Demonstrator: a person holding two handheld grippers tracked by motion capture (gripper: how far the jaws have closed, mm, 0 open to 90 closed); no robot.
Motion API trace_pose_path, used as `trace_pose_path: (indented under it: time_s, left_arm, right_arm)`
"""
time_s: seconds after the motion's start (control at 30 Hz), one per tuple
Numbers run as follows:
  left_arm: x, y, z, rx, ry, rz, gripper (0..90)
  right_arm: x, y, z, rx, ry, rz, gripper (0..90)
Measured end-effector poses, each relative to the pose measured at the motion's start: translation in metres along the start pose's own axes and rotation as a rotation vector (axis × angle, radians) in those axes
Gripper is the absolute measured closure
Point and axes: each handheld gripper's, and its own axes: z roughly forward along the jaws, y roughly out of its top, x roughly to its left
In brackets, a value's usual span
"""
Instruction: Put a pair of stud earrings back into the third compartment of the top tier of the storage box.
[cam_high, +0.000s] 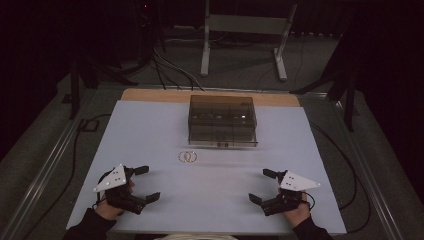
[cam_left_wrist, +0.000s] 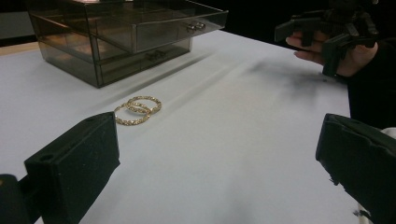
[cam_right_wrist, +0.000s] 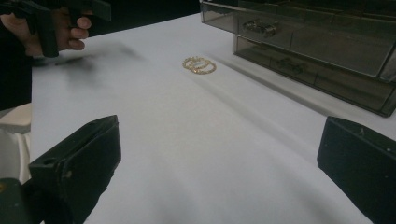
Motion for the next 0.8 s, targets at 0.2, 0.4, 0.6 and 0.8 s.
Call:
trace_pose_path:
  time_s: [0.2, 0.4, 0.6, 0.8]
  left_arm:
    - [-0.001, 0.000, 0.000, 0.006, 0.005, 0.008, 0.5]
    - [-0.002, 0.001, -0.001, 0.013, -0.001, 0.012, 0.5]
    - [-0.004, 0.002, 0.000, 0.020, -0.008, 0.017, 0.5]
    - [-0.006, 0.012, 0.001, 0.014, -0.030, 0.032, 0.5]
  right_arm:
    - [-0.001, 0.001, -0.001, -0.012, -0.003, 0.002, 0.0]
    - [0.000, 0.001, 0.000, -0.011, -0.002, -0.007, 0.0]
    - [0.002, 0.003, -0.001, -0.018, -0.001, -0.011, 0.0]
    - [0.002, 0.003, -0.002, -0.019, -0.003, -0.006, 0.0]
